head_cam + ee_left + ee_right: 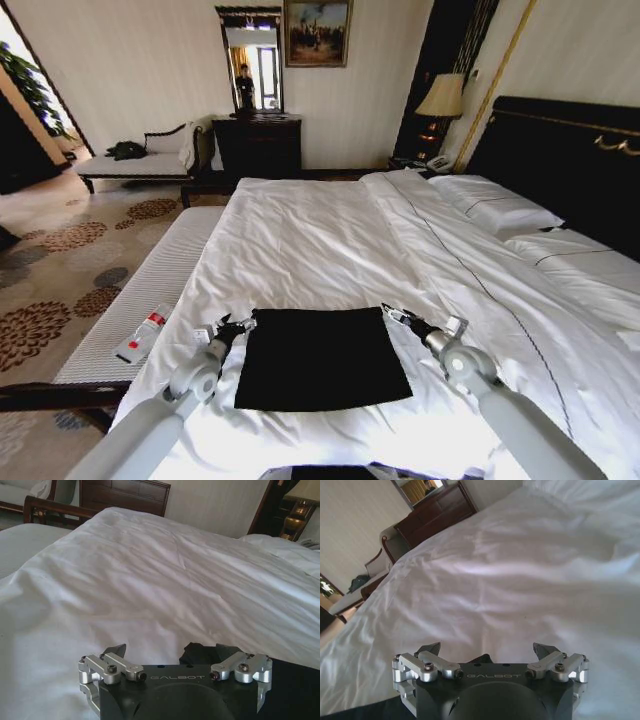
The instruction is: Fold the clothes on the bed.
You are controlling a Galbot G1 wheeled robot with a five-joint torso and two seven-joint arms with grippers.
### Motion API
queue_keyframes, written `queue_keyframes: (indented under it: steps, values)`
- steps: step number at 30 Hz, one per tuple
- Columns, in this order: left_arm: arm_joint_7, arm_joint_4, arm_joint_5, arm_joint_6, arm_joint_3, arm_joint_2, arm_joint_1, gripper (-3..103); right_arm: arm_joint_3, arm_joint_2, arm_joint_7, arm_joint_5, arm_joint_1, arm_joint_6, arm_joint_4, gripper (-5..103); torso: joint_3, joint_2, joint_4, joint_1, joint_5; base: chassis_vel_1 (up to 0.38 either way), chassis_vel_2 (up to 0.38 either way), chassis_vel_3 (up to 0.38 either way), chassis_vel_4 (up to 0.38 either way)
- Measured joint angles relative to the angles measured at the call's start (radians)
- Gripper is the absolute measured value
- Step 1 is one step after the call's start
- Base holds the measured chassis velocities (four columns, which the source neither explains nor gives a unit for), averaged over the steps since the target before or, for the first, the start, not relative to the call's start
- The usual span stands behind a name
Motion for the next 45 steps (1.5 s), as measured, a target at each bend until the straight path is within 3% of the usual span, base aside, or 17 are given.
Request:
queue_keyframes:
  steps: [5, 7, 18, 21, 23, 27, 29, 31, 34, 35, 37, 40, 45]
  values:
    - [0.011, 0.01, -0.012, 0.001, 0.004, -0.007, -0.014, 103, -0.02, 0.022, -0.004, 0.028, 0.044, -0.018, -0.071, 100, 0.0, 0.0, 0.0, 0.0, 0.0, 0.0, 0.0, 0.0, 0.0]
    - [0.017, 0.014, -0.012, 0.001, -0.001, -0.009, -0.01, 100, -0.027, 0.029, -0.008, 0.027, 0.047, -0.021, -0.089, 100, 0.0, 0.0, -0.0002, 0.0, 0.0002, 0.0, 0.0, 0.0, 0.0]
    - [0.02, 0.018, -0.008, 0.0, -0.001, -0.025, -0.004, 100, -0.038, 0.047, -0.019, 0.034, 0.041, -0.028, -0.081, 101, 0.0, 0.0, -0.0001, 0.0, 0.0, 0.0, 0.0, 0.0, 0.0]
    - [0.02, 0.018, -0.007, 0.0, -0.001, -0.025, -0.001, 100, -0.046, 0.052, -0.019, 0.033, 0.037, -0.03, -0.072, 89, 0.0, 0.0, -0.0001, 0.0, 0.0, 0.0, 0.0, 0.0, 0.0]
    - [0.02, 0.019, -0.007, 0.0, -0.001, -0.025, -0.001, 100, -0.047, 0.052, -0.019, 0.032, 0.037, -0.03, -0.072, 89, 0.0, 0.0, -0.0001, 0.0, 0.0, 0.0, 0.0, 0.0, 0.0]
    - [0.018, 0.02, -0.007, 0.0, -0.001, -0.026, 0.0, 100, -0.052, 0.054, -0.019, 0.034, 0.038, -0.03, -0.073, 67, 0.0, 0.0, -0.0001, 0.0, 0.0, 0.0, 0.0, 0.0, 0.0]
    - [0.018, 0.021, -0.007, 0.0, -0.001, -0.026, 0.001, 100, -0.052, 0.054, -0.019, 0.035, 0.038, -0.03, -0.073, 67, 0.0, 0.0, -0.0001, 0.0, 0.0, 0.0, 0.0, 0.0, 0.0]
    - [0.018, 0.024, -0.007, 0.0, -0.001, -0.027, 0.001, 100, -0.052, 0.054, -0.019, 0.035, 0.037, -0.03, -0.073, 56, 0.0, 0.0, -0.0001, 0.0, 0.0, 0.0, 0.0, 0.0, 0.0]
    - [0.018, 0.029, -0.009, 0.0, -0.001, -0.028, -0.002, 100, -0.052, 0.053, -0.019, 0.036, 0.035, -0.03, -0.073, 51, 0.0, 0.0, -0.0001, 0.0, 0.0, 0.0, 0.0, 0.0, 0.0]
    - [0.018, 0.031, -0.01, 0.0, 0.0, -0.029, -0.005, 100, -0.052, 0.053, -0.019, 0.036, 0.034, -0.03, -0.073, 39, 0.0, 0.0, -0.0001, 0.0, 0.0, 0.0, 0.0, 0.0, 0.0]
    - [0.017, 0.032, -0.011, 0.0, 0.001, -0.029, -0.006, 100, -0.052, 0.053, -0.019, 0.036, 0.034, -0.03, -0.072, 39, 0.0, 0.0, -0.0001, 0.0, 0.0, 0.0, 0.0, 0.0, 0.0]
    - [0.017, 0.042, -0.015, 0.0, 0.008, -0.032, -0.016, 100, -0.052, 0.055, -0.02, 0.036, 0.034, -0.029, -0.072, 22, 0.0, 0.0, -0.0001, 0.0, 0.0, 0.0, 0.0, 0.0, 0.0]
    - [0.017, 0.047, -0.024, 0.0, 0.02, -0.033, -0.028, 100, -0.051, 0.055, -0.019, 0.036, 0.033, -0.029, -0.072, 7, 0.0, 0.0, 0.0, 0.0, 0.0001, 0.0, 0.0, 0.0, 0.0]
